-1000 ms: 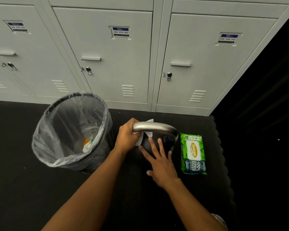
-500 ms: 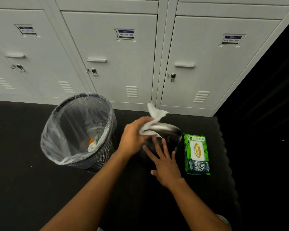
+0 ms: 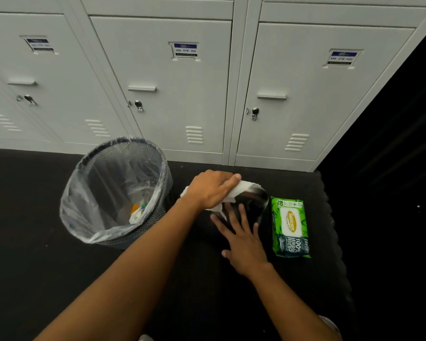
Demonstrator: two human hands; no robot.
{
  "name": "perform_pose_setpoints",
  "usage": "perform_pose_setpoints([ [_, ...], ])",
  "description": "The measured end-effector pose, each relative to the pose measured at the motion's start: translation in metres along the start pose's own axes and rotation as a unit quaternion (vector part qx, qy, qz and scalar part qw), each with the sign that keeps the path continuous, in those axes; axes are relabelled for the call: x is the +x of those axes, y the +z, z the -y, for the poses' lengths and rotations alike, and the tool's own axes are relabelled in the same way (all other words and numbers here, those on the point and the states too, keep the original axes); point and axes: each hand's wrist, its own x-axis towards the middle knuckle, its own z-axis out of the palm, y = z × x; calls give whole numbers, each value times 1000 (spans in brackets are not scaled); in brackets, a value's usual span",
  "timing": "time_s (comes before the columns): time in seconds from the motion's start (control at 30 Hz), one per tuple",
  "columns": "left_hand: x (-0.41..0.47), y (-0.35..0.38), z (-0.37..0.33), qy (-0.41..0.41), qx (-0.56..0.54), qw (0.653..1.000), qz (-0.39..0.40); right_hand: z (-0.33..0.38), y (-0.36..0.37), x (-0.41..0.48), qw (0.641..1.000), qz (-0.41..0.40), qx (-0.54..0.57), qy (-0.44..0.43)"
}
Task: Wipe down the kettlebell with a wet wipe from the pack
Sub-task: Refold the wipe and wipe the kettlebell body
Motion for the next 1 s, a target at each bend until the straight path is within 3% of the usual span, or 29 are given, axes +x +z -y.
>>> perform_pose_setpoints([
  [0.1, -7, 7, 11, -26, -126, 991, -46, -1, 0, 0, 1000, 6, 2, -1],
  [0.17, -17, 15, 21, -72, -242, 963, -97, 0, -1, 0, 1000, 8, 5, -4],
  [0.3, -29, 25, 23, -236, -453, 851, -121, 0, 0, -1, 1000, 5, 9, 2],
  [0.37, -33, 33, 19, -296, -492, 806, -143, -1, 0, 0, 1000, 7, 8, 1],
  [0.43, -33, 39, 17, -298, -459, 818, -174, 0, -1, 1, 1000, 11, 10, 3],
  [0.53, -24, 34, 12, -205, -333, 898, -199, 0, -2, 0, 1000, 18, 7, 9],
  [0.63, -11, 22, -9, -70, -78, 983, -151, 0, -1, 1, 1000, 21, 3, 7],
  [0.73, 0, 14, -22, -7, 64, 996, -64, 0, -3, 0, 1000, 27, 11, 7],
  [0.8, 1, 11, -11, 10, 42, 998, -45, 1, -3, 0, 1000, 23, 7, 3],
  [0.9, -7, 13, 9, 5, -76, 994, -83, 0, -3, 1, 1000, 25, 7, 1],
  [1.0, -12, 19, 16, -85, -278, 948, -132, -1, -3, 1, 1000, 26, 15, 0],
])
